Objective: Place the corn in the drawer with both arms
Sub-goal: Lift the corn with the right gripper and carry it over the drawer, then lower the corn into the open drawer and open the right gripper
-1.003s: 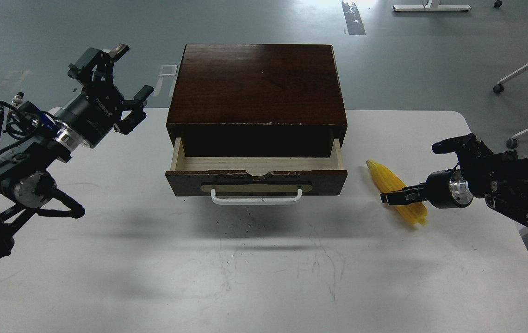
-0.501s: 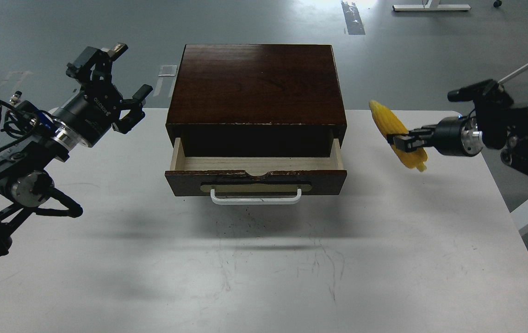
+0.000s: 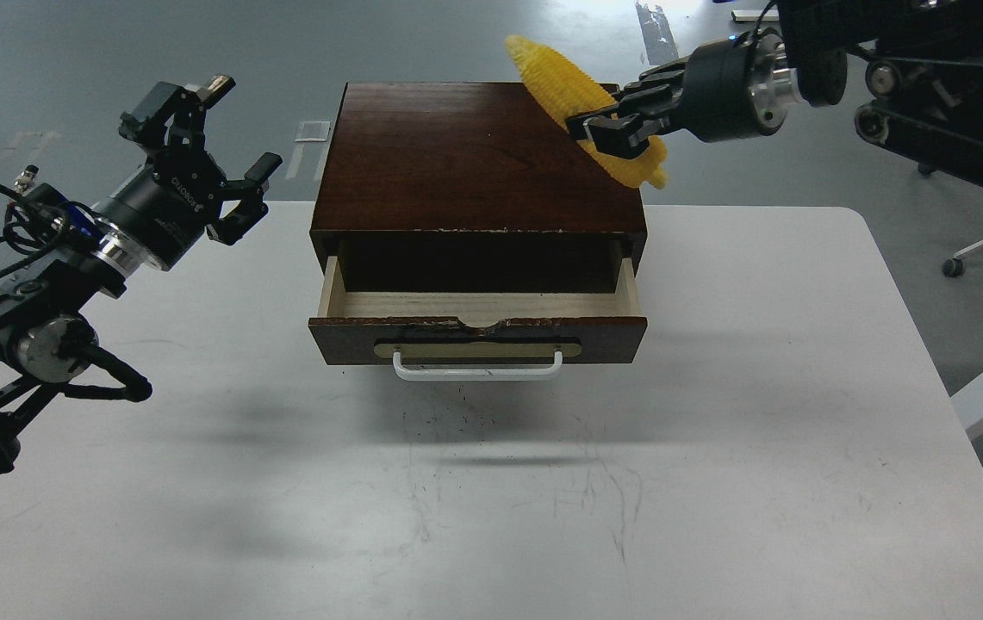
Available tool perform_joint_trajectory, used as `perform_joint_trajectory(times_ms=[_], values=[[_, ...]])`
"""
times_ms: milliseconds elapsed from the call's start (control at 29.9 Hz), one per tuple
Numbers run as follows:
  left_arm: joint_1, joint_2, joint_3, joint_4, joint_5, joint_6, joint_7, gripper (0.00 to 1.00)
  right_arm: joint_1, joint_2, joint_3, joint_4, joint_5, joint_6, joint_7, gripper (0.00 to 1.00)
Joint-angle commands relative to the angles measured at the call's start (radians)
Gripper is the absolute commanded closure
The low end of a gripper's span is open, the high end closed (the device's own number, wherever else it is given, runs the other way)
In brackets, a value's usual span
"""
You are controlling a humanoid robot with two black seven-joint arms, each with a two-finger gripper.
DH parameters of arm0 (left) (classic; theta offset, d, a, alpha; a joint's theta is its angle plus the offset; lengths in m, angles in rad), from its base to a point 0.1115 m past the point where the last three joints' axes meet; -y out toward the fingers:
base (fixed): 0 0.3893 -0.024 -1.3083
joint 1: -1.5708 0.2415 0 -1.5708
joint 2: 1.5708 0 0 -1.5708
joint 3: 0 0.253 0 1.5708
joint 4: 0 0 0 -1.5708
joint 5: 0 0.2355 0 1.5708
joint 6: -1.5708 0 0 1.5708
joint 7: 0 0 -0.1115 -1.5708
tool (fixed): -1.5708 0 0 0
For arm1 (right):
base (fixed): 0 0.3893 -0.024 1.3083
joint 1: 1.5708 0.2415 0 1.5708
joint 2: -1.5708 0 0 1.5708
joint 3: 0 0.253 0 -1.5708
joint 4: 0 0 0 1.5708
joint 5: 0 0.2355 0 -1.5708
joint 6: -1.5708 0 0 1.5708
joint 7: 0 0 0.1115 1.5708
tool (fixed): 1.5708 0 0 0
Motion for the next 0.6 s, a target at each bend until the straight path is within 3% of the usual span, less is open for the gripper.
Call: perform_joint_trajectory(times_ms=[0,234,568], values=[[0.0,0.003,-0.001,-0.001,0.0,0.0,0.0,0.01,0.052,0.078,-0.038,0.036,-0.037,-0.001,0.0,0.67],[0.0,0.016,-0.001,-0.003,0.0,0.0,0.0,0.01,0.077,0.153,-0.063,0.112,-0.188,-0.004,0.0,0.68],[0.0,0.023,-0.006,-0.003,0.0,-0.001,0.0,0.01,0.051,0.257,-0.156,0.074,-0.276,-0.099,0.0,0.68]])
